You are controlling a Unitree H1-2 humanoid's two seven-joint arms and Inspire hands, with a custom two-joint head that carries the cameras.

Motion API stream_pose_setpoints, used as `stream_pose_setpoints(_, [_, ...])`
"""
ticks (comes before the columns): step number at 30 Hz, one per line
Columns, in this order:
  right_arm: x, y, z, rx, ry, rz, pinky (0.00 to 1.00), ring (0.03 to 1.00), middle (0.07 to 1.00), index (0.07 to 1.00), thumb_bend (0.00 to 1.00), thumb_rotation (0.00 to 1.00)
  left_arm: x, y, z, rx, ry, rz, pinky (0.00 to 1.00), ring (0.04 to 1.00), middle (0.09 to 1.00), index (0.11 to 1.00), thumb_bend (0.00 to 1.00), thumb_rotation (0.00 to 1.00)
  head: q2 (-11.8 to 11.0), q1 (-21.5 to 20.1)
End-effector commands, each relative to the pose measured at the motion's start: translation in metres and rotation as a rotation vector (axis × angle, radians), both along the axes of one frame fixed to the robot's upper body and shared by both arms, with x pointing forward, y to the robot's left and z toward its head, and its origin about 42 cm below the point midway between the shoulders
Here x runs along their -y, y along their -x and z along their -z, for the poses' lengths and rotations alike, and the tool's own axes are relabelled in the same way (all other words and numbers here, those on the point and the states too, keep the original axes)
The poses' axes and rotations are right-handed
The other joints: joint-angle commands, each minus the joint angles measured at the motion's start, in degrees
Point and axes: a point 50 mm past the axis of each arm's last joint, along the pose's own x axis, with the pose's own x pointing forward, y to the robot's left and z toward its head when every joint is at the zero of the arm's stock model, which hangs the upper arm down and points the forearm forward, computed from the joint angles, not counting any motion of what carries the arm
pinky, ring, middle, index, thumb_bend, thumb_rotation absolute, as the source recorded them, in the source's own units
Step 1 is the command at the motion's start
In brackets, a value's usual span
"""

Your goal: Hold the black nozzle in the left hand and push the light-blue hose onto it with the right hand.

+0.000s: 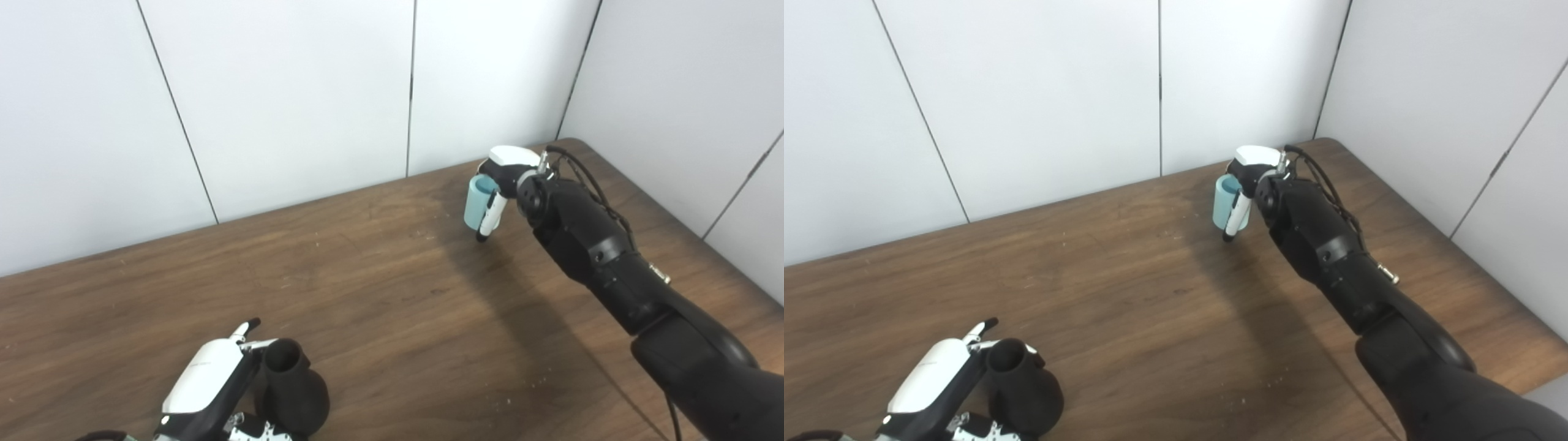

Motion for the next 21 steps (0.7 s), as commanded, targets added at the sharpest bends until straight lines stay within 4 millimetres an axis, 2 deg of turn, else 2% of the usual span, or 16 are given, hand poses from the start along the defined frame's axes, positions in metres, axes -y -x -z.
stream_pose_setpoints(1, [0.004,-0.008,-0.039,0.101,0.032,-0.006,0.60,0.662,0.734,0.727,0.84,0.00,-0.008,0.006,0.012,-0.049,-0.083,0.006,1.00,0.641,0.491,0.482,0.52,0.00,0.1,-0.1])
stream_pose_setpoints(12, [-0.003,-0.006,-0.042,0.116,0.022,-0.019,0.57,0.636,0.703,0.705,0.83,0.00,-0.008,0.006,0.012,-0.045,-0.084,0.003,1.00,0.641,0.490,0.483,0.52,0.00,0.3,0.0])
stream_pose_setpoints(16, [-0.005,-0.006,-0.044,0.134,0.025,-0.024,0.53,0.575,0.661,0.676,0.82,0.00,-0.008,0.007,0.014,-0.047,-0.082,0.002,1.00,0.641,0.490,0.484,0.52,0.00,0.3,0.0])
stream_pose_setpoints(21, [-0.007,-0.008,-0.044,0.157,0.033,-0.029,0.51,0.549,0.635,0.647,0.81,0.00,-0.008,0.008,0.015,-0.051,-0.086,0.002,1.00,0.641,0.490,0.484,0.52,0.00,0.4,0.1])
